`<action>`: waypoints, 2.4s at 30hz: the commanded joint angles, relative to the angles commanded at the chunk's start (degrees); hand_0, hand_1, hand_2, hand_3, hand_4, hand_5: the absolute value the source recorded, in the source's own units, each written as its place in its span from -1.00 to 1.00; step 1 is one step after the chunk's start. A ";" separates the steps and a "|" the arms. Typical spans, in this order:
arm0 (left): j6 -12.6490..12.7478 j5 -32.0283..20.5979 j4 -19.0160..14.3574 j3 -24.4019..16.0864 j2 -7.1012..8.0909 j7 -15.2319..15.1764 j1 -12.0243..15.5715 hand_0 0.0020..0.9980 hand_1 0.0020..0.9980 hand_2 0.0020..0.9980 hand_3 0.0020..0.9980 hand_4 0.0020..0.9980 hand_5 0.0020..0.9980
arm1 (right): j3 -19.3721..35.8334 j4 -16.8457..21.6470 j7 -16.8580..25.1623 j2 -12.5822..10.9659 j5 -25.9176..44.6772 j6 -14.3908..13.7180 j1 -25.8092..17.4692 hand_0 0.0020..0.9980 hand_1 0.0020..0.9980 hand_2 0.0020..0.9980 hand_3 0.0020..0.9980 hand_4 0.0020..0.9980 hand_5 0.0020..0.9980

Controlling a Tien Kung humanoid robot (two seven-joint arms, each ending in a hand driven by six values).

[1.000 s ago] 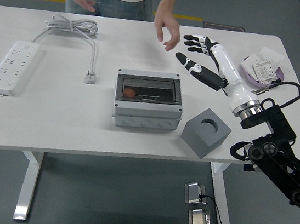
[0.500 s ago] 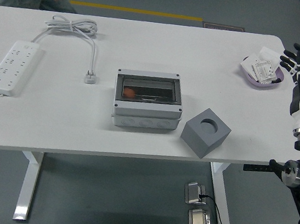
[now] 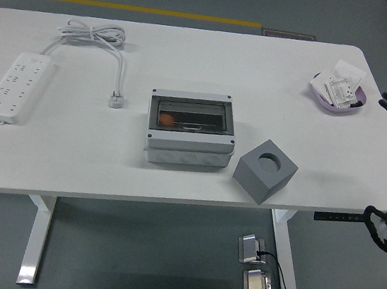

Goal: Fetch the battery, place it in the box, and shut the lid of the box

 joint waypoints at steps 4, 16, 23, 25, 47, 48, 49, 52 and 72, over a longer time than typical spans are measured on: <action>0.00 0.18 -0.04 -0.30 0.03 -0.02 -0.14 0.23 0.39 0.24 0.27 0.40 -0.69 | -0.26 -1.64 0.58 -0.10 4.56 2.34 0.09 0.50 0.37 0.34 0.60 0.48 -0.39; 0.05 0.13 -0.01 -0.35 -0.11 -0.02 -0.20 0.23 0.39 0.24 0.27 0.40 -0.69 | -0.37 -0.33 0.28 -0.46 5.89 3.46 -0.48 0.54 0.47 0.45 0.61 0.52 -0.45; 0.10 -0.03 0.02 -0.21 -0.10 -0.06 -0.10 0.23 0.39 0.24 0.27 0.40 -0.69 | -0.49 0.56 -0.19 -0.35 4.46 3.15 -0.65 0.57 0.47 0.45 0.59 0.53 -0.42; 0.12 -0.15 0.05 -0.09 -0.10 -0.07 -0.07 0.23 0.39 0.24 0.27 0.40 -0.69 | -0.42 0.85 -0.30 -0.43 4.20 3.17 -0.69 0.57 0.47 0.45 0.59 0.53 -0.42; 0.20 -0.24 0.05 0.01 0.09 -0.19 -0.12 0.23 0.39 0.25 0.27 0.40 -0.69 | -1.97 1.28 1.85 -1.05 11.46 4.91 -0.87 0.59 0.48 0.44 0.58 0.60 -0.33; 0.21 -0.22 0.04 -0.02 0.09 -0.20 -0.12 0.23 0.39 0.25 0.27 0.40 -0.69 | -2.19 1.37 2.06 -1.06 12.12 5.12 -0.86 0.59 0.48 0.44 0.58 0.60 -0.33; 0.21 -0.22 0.04 -0.03 0.10 -0.21 -0.13 0.23 0.39 0.25 0.27 0.40 -0.69 | -2.38 1.48 2.29 -1.06 12.84 5.37 -0.86 0.59 0.48 0.44 0.58 0.60 -0.33; 0.22 -0.23 0.03 -0.03 0.11 -0.23 -0.14 0.23 0.39 0.25 0.27 0.40 -0.69 | -2.89 2.01 3.07 -1.13 15.35 6.10 -0.94 0.58 0.47 0.43 0.57 0.60 -0.32; 0.36 -0.45 -0.04 0.19 0.41 -0.33 -0.42 0.23 0.39 0.24 0.28 0.40 -0.70 | -0.92 7.35 0.91 -3.94 -1.50 -7.67 -1.92 0.57 0.46 0.42 0.56 0.60 -0.29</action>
